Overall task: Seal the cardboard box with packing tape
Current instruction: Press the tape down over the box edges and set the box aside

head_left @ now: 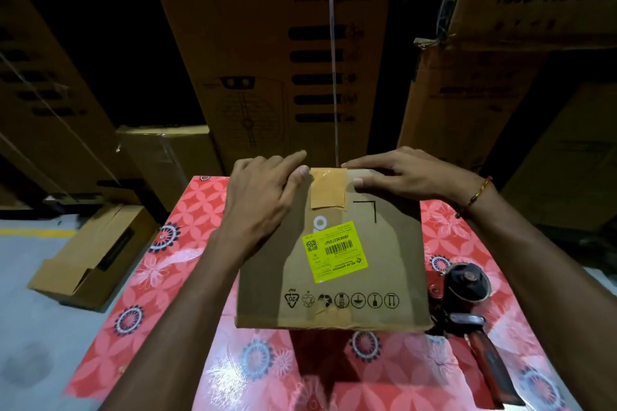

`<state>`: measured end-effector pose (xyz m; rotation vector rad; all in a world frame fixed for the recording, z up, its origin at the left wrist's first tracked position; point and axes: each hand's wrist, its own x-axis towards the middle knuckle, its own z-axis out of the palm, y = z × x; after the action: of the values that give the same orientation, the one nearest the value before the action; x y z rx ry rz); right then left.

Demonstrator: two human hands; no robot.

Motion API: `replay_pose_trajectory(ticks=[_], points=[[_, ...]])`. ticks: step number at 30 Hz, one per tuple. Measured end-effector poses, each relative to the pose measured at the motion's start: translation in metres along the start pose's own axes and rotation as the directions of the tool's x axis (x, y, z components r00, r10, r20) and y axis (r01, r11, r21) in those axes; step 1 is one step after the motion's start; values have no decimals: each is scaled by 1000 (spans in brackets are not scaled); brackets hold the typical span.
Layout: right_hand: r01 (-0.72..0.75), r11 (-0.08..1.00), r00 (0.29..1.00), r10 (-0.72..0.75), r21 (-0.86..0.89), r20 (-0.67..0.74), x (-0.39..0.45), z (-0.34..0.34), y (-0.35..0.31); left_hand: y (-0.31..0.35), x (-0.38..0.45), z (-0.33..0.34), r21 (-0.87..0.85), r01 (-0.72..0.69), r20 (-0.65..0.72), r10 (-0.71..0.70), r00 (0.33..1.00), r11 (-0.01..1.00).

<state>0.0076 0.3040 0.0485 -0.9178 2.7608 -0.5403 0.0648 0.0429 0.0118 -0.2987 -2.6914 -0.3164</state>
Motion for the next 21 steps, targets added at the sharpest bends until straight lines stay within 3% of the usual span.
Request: replay_pose_trajectory(ticks=[3, 6, 12, 21], points=[[-10, 993, 998, 2, -117, -66, 7, -5, 2, 7, 0, 6, 102, 47, -44, -43, 998, 994], [-13, 943, 954, -88, -334, -286, 12, 7, -4, 9, 6, 9, 107, 108, -75, -100, 992, 988], [-66, 983, 841, -37, -171, -539, 25, 43, -19, 13, 22, 14, 86, 148, -102, -139, 985, 985], [-37, 968, 751, -136, -247, -646, 43, 47, -11, 4, 31, 20, 161, 50, -131, -29, 991, 986]])
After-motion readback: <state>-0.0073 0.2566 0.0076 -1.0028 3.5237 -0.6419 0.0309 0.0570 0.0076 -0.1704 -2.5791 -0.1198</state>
